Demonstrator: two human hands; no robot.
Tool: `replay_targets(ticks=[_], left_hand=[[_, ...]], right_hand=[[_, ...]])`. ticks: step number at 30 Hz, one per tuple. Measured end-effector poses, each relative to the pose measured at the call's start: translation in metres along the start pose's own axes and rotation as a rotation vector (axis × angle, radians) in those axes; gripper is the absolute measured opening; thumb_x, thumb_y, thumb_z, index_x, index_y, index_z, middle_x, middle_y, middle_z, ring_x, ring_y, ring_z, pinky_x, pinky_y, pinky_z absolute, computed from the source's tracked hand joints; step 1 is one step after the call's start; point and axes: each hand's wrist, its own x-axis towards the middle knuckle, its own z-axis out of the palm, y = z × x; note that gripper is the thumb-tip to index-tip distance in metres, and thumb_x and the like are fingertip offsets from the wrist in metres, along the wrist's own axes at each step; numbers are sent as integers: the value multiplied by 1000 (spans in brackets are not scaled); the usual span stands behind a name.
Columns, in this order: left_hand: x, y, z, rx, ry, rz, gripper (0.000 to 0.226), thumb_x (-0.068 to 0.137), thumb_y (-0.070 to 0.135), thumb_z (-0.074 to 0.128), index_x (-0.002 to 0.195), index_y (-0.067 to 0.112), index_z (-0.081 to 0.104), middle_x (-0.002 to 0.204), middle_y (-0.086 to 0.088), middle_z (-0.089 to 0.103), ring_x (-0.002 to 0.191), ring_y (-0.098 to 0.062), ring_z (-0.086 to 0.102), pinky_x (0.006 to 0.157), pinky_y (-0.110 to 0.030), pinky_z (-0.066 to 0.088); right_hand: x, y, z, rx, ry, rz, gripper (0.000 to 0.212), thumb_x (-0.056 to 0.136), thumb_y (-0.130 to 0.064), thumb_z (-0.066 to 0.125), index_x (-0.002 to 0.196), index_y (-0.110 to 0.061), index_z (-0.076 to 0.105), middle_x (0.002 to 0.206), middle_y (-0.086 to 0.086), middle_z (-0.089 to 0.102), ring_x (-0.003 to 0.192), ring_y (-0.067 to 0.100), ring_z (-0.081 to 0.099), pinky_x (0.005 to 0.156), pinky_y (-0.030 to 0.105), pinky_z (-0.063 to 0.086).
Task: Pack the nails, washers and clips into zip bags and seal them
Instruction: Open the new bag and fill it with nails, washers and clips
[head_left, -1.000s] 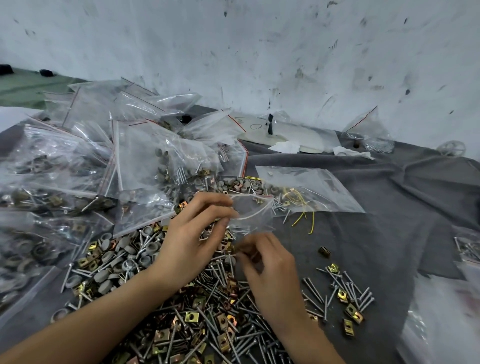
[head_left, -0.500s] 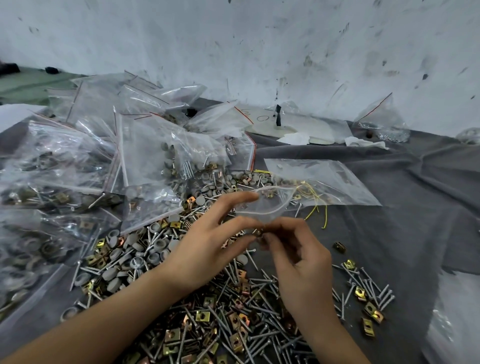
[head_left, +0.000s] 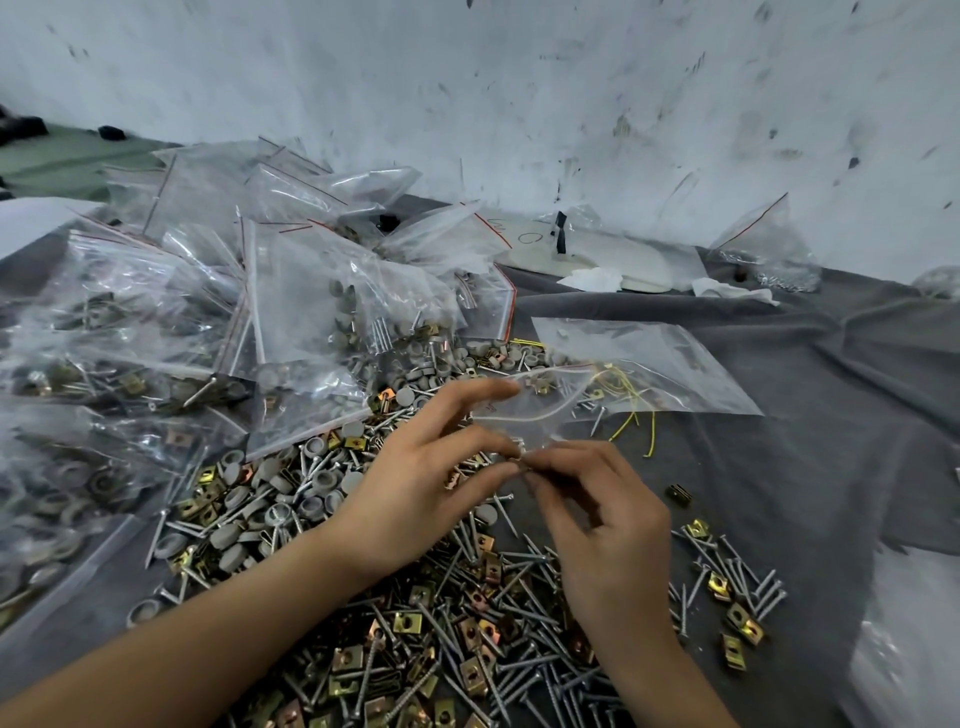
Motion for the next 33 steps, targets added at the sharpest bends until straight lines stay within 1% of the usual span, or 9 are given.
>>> replay_targets(ticks=[4, 7, 10, 12, 15, 21, 24, 29, 33], left_hand=[[1, 3, 1, 37, -9, 52, 26, 87, 15, 63, 110, 2, 65, 125, -12, 56, 120, -15, 52, 102, -27, 44], [1, 8, 0, 49, 39, 59, 45, 86, 13, 63, 127, 7, 46, 116, -12, 62, 110, -12, 56, 100, -19, 43], [0, 10, -1, 124, 56, 119, 26, 88, 10, 59, 112, -1, 61, 111, -16, 63, 108, -15, 56, 102, -16, 39], [0, 10, -2, 142, 46, 142, 19, 92, 12, 55, 101, 2, 67, 113, -18, 61, 109, -18, 55, 102, -18, 39], [0, 9, -3, 144, 23, 159, 19, 94, 16, 54, 99, 4, 68, 119, -20, 58, 113, -20, 53, 103, -22, 40], [-3, 8, -3, 68, -57, 174, 16, 96, 17, 51, 103, 8, 63, 127, -13, 51, 121, -23, 52, 105, -33, 41], [-2, 7, -3, 67, -33, 180, 15, 96, 18, 51, 104, 9, 61, 127, -12, 51, 121, -21, 51, 107, -32, 40], [-2, 8, -2, 65, -16, 181, 18, 97, 18, 49, 101, 6, 63, 126, -11, 50, 120, -19, 52, 107, -32, 39], [-1, 8, -2, 89, 13, 176, 15, 95, 16, 53, 100, 6, 64, 123, -15, 55, 116, -17, 52, 103, -23, 40]], right_hand=[[0, -4, -3, -106, 99, -53, 10, 85, -3, 65, 93, -6, 70, 92, 1, 62, 85, 5, 60, 74, 23, 52], [3, -12, -9, -245, 244, -213, 11, 85, -3, 63, 92, 1, 70, 93, 10, 60, 93, 4, 54, 84, 13, 44], [4, -18, -12, -277, 306, -299, 11, 82, 3, 64, 91, 4, 71, 95, 17, 58, 99, 3, 50, 90, 11, 40], [3, -19, -11, -293, 284, -296, 13, 82, 3, 63, 93, 4, 71, 96, 19, 58, 100, 6, 52, 91, 11, 41], [3, -18, -8, -324, 254, -280, 15, 85, 1, 60, 95, 3, 71, 97, 20, 59, 100, 9, 53, 92, 10, 40], [3, -17, -6, -281, 301, -244, 14, 85, -1, 60, 94, 2, 70, 96, 16, 58, 100, 2, 50, 90, 8, 39], [3, -17, -8, -266, 338, -267, 17, 84, 3, 60, 98, -6, 64, 96, 10, 56, 98, 2, 49, 89, 9, 38], [4, -17, -8, -274, 331, -298, 19, 86, -3, 61, 103, -10, 55, 97, 4, 54, 92, 5, 51, 86, 9, 40], [6, -18, -7, -253, 286, -313, 25, 88, -3, 56, 113, -8, 55, 107, 4, 58, 107, 13, 52, 96, 20, 41]])
